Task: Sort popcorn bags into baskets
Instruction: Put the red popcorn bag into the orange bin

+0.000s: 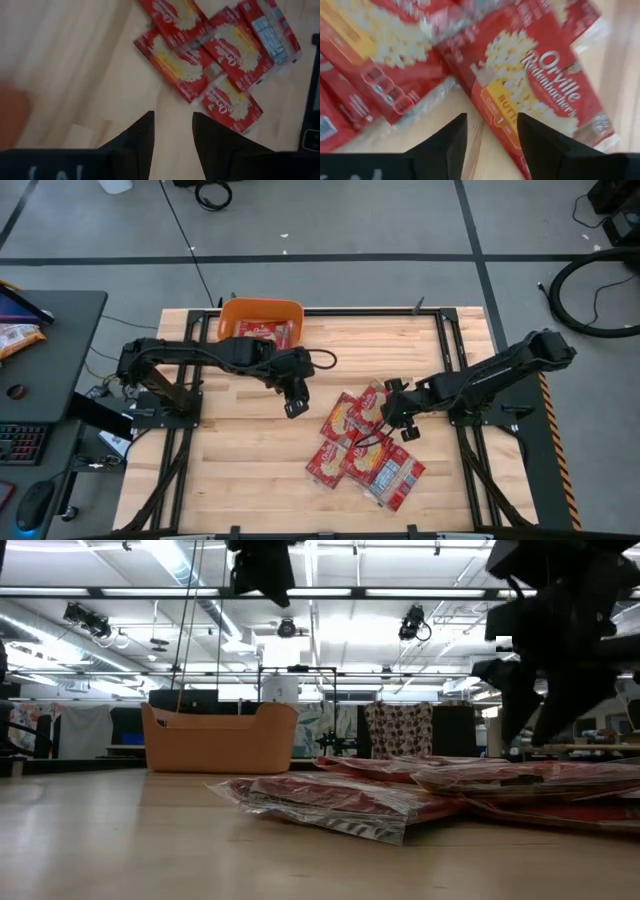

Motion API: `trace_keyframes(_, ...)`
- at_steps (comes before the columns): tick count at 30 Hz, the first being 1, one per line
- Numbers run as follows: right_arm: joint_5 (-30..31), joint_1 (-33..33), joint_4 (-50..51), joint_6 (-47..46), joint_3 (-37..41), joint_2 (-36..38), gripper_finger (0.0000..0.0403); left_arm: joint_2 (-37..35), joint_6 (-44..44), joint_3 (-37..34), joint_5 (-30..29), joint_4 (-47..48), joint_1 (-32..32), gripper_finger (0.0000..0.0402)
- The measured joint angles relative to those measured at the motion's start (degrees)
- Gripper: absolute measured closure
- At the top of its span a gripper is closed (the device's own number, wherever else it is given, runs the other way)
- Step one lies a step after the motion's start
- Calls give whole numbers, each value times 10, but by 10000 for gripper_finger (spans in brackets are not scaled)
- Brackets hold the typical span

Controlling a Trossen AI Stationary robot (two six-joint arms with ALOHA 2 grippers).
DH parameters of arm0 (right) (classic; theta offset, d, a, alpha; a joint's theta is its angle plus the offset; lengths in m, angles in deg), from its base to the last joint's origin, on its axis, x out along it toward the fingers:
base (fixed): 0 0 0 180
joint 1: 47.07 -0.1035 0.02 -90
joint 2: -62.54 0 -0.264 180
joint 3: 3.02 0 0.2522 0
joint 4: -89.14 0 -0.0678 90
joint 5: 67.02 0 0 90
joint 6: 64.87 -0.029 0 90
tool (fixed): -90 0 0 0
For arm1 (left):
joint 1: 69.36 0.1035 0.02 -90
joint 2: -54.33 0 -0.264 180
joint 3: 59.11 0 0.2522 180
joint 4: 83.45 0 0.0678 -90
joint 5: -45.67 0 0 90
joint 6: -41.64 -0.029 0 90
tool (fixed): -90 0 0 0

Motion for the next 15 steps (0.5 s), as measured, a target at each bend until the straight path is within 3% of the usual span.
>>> trace_keyframes(8, 8, 0, -19, 19, 0, -75, 220, 0, -45, 78, -49, 11, 7, 265)
trace_keyframes(15, 59, 0, -33, 16, -1, -111, 228, -1, -78, 106, -85, 15, 7, 265)
